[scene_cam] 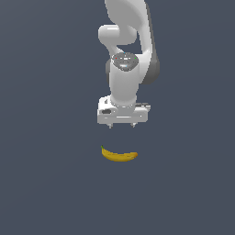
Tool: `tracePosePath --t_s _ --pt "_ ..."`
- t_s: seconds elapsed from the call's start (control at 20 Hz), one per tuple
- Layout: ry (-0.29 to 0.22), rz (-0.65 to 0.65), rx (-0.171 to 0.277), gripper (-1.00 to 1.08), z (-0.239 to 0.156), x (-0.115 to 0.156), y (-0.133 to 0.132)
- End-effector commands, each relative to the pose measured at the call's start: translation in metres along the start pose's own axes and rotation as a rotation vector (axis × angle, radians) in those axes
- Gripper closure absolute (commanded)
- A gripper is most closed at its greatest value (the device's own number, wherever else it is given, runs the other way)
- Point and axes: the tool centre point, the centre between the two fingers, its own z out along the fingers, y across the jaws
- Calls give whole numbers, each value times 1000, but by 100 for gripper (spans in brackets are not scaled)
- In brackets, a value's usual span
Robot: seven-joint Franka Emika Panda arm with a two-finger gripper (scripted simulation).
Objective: Pick up the object and move it to a goal position.
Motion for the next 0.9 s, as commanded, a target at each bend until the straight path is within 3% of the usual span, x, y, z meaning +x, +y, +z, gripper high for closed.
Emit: tracePosePath --t_s 0.0,0.45,0.85 --pt "0 0 0 -92 0 0 0" --pt "-13 20 23 -92 0 -4 -18" --pt "-13 1 21 -92 1 -3 -17"
